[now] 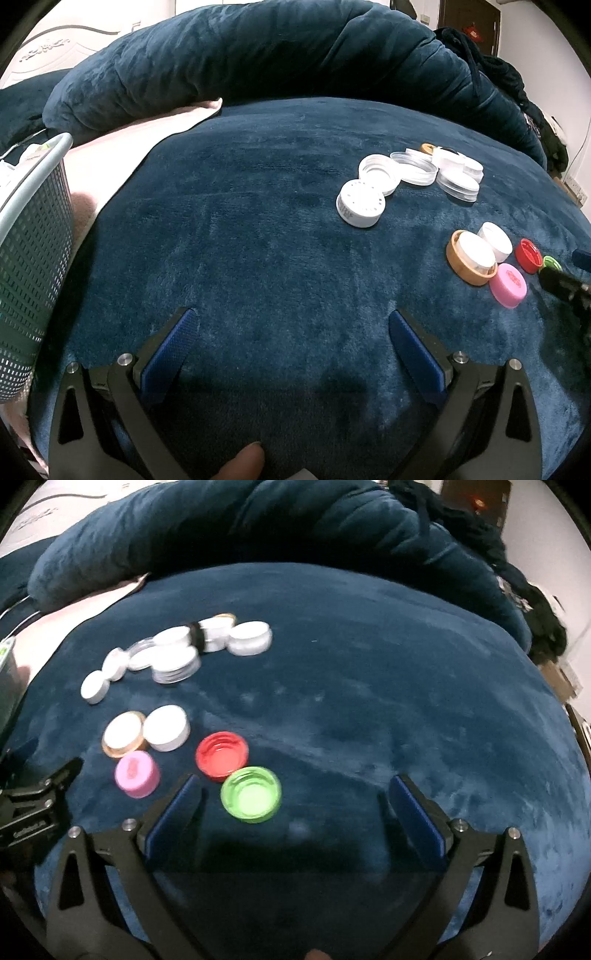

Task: Organize objects
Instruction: 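Grasp the green cap with the right tool while the left tool grasps the pink cap, then carry both caps over the grey basket and open both tools to drop them, then move both open tools back over the cap pile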

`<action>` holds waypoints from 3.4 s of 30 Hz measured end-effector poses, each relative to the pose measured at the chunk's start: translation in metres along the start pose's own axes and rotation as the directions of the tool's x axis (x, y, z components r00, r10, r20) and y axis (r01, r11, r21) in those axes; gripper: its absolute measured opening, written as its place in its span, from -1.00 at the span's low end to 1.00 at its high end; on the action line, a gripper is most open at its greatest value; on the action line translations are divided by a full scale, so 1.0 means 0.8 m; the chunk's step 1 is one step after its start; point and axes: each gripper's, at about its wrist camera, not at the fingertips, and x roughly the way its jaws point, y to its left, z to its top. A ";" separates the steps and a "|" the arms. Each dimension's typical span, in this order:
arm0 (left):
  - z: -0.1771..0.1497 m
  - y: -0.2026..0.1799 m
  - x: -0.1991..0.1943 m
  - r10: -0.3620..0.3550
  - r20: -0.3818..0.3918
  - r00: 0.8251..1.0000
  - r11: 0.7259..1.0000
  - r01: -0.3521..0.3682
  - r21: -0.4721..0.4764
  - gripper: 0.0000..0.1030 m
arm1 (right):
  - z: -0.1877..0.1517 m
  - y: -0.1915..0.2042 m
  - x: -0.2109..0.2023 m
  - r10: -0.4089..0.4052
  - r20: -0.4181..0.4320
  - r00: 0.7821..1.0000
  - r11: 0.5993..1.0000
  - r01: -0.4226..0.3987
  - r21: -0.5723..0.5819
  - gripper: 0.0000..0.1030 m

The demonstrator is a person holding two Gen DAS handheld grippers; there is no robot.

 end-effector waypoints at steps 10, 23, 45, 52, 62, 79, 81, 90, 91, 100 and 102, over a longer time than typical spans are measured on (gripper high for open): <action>0.002 -0.002 -0.002 0.005 -0.013 1.000 1.000 -0.005 0.005 1.00 | -0.003 -0.015 0.010 0.050 -0.041 0.998 0.998 -0.048 0.050 -0.07; 0.035 -0.067 -0.041 -0.191 -0.116 0.975 0.967 0.207 0.149 0.97 | -0.005 -0.036 -0.012 0.066 -0.025 0.998 0.991 -0.062 0.115 -0.39; 0.057 -0.066 -0.046 -0.307 -0.134 0.942 0.944 0.320 0.084 -0.40 | 0.010 -0.038 -0.024 0.088 0.004 0.996 0.995 -0.088 0.045 -0.39; 0.095 0.021 -0.124 -0.191 0.019 0.981 0.981 0.192 -0.011 -0.40 | 0.090 0.017 -0.067 0.167 0.062 0.984 0.974 -0.154 -0.167 -0.39; 0.089 0.183 -0.212 0.118 0.046 0.992 0.970 -0.106 -0.217 -0.40 | 0.188 0.238 -0.169 0.423 0.035 0.906 0.758 -0.332 -0.561 -0.39; 0.002 0.319 -0.247 0.206 -0.080 0.975 0.886 -0.221 -0.408 0.04 | 0.124 0.428 -0.112 0.593 -0.487 0.642 0.529 -0.766 -0.366 -0.38; 0.004 0.315 -0.247 0.198 -0.083 0.977 0.892 -0.215 -0.398 0.50 | 0.126 0.422 -0.108 0.602 -0.508 0.617 0.533 -0.783 -0.319 -0.37; 0.023 0.293 -0.256 0.241 -0.063 0.968 0.914 -0.248 -0.321 0.99 | 0.144 0.377 -0.125 0.616 -0.422 0.665 0.582 -0.746 -0.324 0.99; 0.025 0.291 -0.256 0.242 -0.064 0.968 0.914 -0.249 -0.320 0.99 | 0.146 0.370 -0.125 0.617 -0.404 0.675 0.591 -0.737 -0.328 0.99; 0.043 0.252 -0.247 0.212 -0.066 0.975 0.936 -0.222 -0.274 0.99 | 0.165 0.296 -0.107 0.608 -0.335 0.720 0.702 -0.685 -0.196 0.99; 0.048 0.241 -0.243 0.202 -0.063 0.977 0.942 -0.212 -0.260 0.99 | 0.167 0.273 -0.101 0.606 -0.320 0.729 0.726 -0.671 -0.152 0.99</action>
